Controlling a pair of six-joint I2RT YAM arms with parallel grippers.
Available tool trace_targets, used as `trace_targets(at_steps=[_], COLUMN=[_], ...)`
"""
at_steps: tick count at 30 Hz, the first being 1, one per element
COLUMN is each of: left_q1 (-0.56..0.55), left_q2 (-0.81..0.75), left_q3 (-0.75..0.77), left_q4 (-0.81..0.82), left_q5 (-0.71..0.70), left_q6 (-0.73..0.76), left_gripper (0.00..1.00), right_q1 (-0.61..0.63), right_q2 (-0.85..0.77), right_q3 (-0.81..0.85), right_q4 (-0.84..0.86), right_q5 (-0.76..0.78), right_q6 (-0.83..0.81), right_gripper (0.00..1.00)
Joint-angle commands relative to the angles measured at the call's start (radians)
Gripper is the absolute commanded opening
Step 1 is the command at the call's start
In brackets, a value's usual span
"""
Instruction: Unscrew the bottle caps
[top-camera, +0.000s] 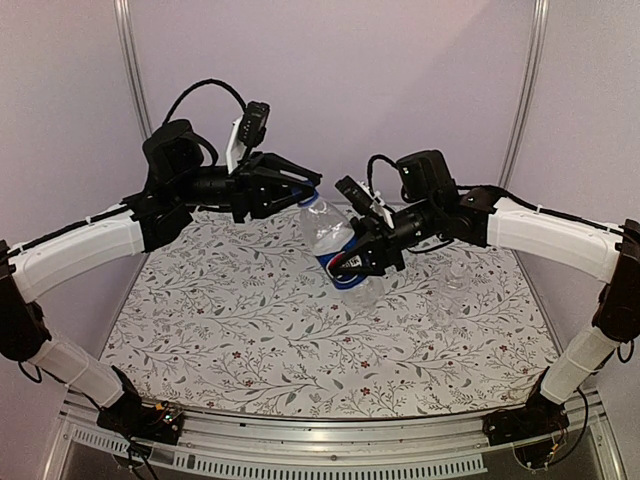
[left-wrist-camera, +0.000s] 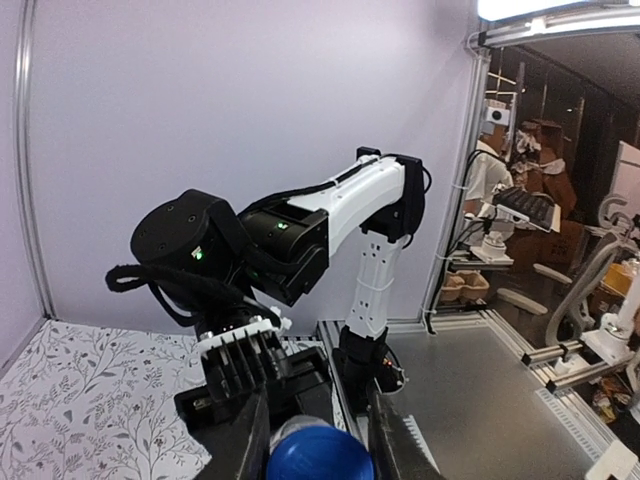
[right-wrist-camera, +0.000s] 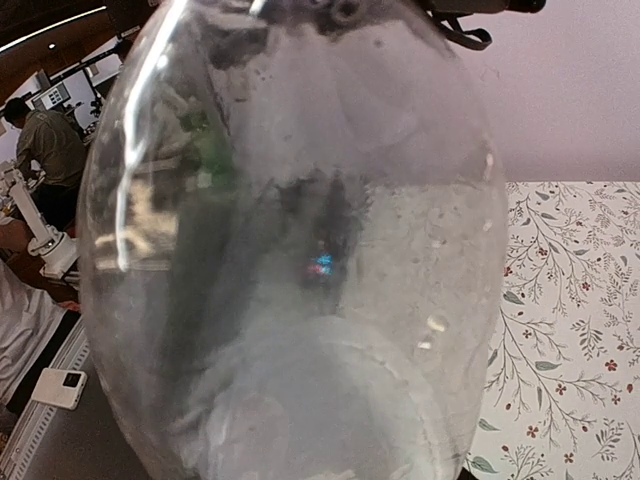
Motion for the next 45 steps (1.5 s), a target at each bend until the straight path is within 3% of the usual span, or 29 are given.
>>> trace_targets(at_steps=[1, 8, 11, 18, 22, 27, 32, 38, 45], left_q1=[0.010, -0.036, -0.083, -0.107, -0.105, -0.092, -0.044, 0.019, 0.034], left_q2=[-0.034, -0.131, -0.134, -0.116, -0.121, -0.155, -0.169, -0.171, -0.142], left_q3=[-0.009, -0.085, -0.041, 0.028, 0.020, -0.049, -0.054, -0.052, -0.040], left_q4=[-0.044, -0.154, -0.276, -0.378, -0.344, -0.212, -0.183, -0.141, -0.106], left_q5=[-0.149, -0.713, -0.950, -1.049, -1.017, -0.897, -0.751, -0.471, -0.163], left_q6=[-0.025, -0.140, -0.146, -0.157, -0.134, -0.073, -0.074, -0.033, 0.026], left_gripper=[0.14, 0.15, 0.19, 0.31, 0.38, 0.58, 0.71, 0.87, 0.95], right_q1=[-0.002, -0.002, -0.002, -0.002, -0.002, -0.002, -0.002, -0.002, -0.002], right_q2=[-0.007, -0.006, 0.004, 0.014, 0.006, -0.002, -0.016, -0.030, -0.032], right_q3=[0.003, 0.029, 0.045, 0.049, 0.042, 0.027, 0.013, 0.003, 0.009], right_q4=[0.001, 0.001, -0.005, -0.007, -0.006, -0.007, 0.000, -0.005, -0.014], right_q5=[0.162, 0.487, 0.630, 0.704, 0.641, 0.526, 0.437, 0.242, 0.069], right_q6=[0.031, 0.096, 0.111, 0.099, 0.088, 0.049, 0.032, 0.006, -0.014], right_gripper=[0.39, 0.38, 0.38, 0.38, 0.38, 0.38, 0.38, 0.39, 0.39])
